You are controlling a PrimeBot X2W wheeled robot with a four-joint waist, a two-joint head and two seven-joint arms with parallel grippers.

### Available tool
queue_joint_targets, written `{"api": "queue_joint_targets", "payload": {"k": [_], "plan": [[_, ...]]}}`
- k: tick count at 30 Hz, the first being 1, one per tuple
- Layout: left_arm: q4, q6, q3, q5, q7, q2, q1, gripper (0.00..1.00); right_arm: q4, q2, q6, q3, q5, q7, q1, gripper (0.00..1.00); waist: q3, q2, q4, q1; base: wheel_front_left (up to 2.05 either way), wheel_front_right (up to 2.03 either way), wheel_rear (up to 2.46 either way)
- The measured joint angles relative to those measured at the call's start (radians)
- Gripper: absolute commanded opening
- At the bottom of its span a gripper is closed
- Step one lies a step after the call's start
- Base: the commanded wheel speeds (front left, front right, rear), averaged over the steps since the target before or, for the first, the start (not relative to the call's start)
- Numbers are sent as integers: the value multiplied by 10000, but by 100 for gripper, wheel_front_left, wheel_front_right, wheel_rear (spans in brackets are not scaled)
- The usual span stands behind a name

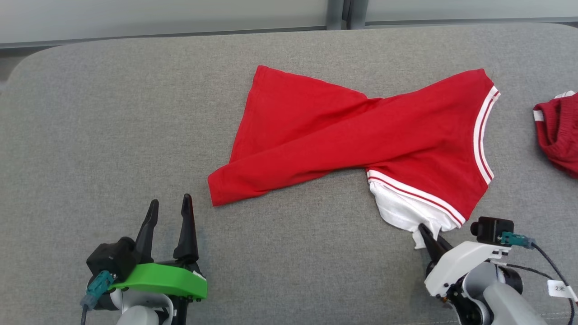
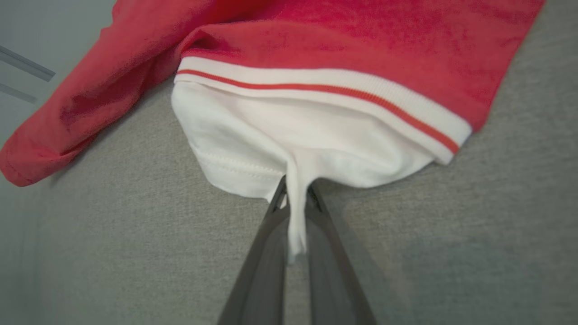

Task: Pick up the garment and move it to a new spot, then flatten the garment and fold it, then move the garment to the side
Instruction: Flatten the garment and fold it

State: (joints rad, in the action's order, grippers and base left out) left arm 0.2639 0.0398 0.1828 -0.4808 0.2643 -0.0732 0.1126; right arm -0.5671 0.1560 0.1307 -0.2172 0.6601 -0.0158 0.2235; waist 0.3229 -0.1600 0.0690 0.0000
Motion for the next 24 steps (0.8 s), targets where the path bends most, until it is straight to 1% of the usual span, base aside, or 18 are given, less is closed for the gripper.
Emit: {"api": "queue_joint_targets", "payload": {"k": [6, 12, 17, 20, 23, 24], "plan": [[4, 44, -157, 12, 0, 92, -128, 100, 337, 798, 0, 418, 6, -211, 39, 0, -55, 0, -332, 0, 0, 0, 0], [27, 123, -203, 73, 0, 159, -140, 100, 957, 1434, 0, 1145, 6, 169, -565, 0, -73, 0, -828, 0, 0, 0, 0], [107, 148, -192, 102, 0, 182, -126, 100, 1156, 1747, 0, 1960, -201, 516, -926, 0, -38, 0, -1137, 0, 0, 0, 0], [192, 207, -180, 155, 0, 190, -85, 100, 1095, 1710, 2, 2282, -267, 646, -941, 0, 12, 0, -1205, 0, 0, 0, 0], [349, 267, -111, 155, -2, 190, -36, 100, 851, 1712, 2, 2451, -819, 474, -838, 0, 55, 0, -1192, 0, 0, 0, 0], [412, 297, -67, 155, 0, 190, -2, 100, 746, 1634, 2, 2531, -834, 410, -709, 28, 67, 0, -1188, 0, 0, 0, 0]]}}
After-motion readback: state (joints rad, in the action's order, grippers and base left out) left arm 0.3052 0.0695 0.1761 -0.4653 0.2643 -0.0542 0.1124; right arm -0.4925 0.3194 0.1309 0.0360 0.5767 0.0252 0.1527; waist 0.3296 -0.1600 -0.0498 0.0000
